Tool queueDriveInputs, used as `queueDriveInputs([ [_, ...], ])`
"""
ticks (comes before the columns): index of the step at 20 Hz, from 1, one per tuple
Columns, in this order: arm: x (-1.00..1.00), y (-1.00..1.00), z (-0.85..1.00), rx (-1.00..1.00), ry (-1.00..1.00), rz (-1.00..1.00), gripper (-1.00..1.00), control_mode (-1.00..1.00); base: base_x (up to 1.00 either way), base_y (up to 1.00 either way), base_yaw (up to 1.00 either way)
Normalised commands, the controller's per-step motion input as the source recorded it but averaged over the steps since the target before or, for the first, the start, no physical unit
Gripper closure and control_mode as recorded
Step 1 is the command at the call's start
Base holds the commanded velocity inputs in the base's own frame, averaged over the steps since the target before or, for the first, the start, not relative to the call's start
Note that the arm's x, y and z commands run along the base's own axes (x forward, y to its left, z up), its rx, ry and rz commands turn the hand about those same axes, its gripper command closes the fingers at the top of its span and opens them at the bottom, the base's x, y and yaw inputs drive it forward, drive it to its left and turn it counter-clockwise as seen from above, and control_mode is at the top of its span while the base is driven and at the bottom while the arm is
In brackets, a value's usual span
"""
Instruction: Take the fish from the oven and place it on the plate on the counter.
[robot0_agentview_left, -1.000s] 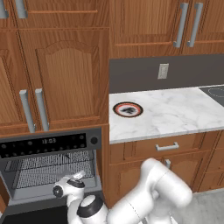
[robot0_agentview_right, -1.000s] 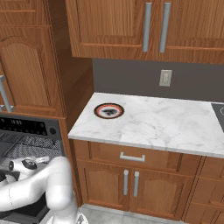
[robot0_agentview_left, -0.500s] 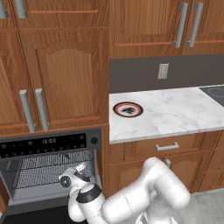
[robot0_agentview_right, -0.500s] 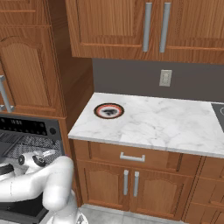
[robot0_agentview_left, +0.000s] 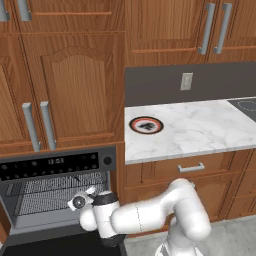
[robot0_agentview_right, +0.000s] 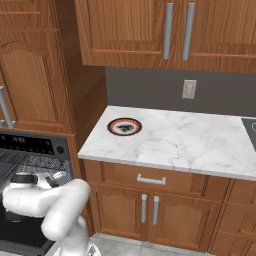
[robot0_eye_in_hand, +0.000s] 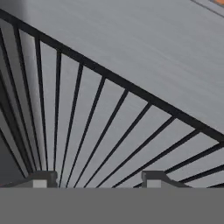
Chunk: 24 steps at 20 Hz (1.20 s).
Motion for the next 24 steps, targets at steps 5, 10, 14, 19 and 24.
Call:
queueDriveInputs([
  [5, 0.34, 0.14, -0.42, 0.04, 0.16, 0.14, -1.00, -1.00, 0.00, 0.00, 0.00],
  [10, 0.12, 0.15, -0.46, 0.07, 0.22, 0.13, -1.00, -1.00, 0.00, 0.00, 0.00],
  [14, -0.23, 0.36, -0.66, 0.09, 0.32, 0.14, -1.00, -1.00, 0.00, 0.00, 0.00],
  [19, -0.37, 0.47, -0.65, 0.10, 0.37, 0.12, -1.00, -1.00, 0.00, 0.00, 0.00],
  [24, -0.63, 0.61, -0.60, 0.08, 0.37, 0.10, -1.00, -1.00, 0.00, 0.00, 0.00],
])
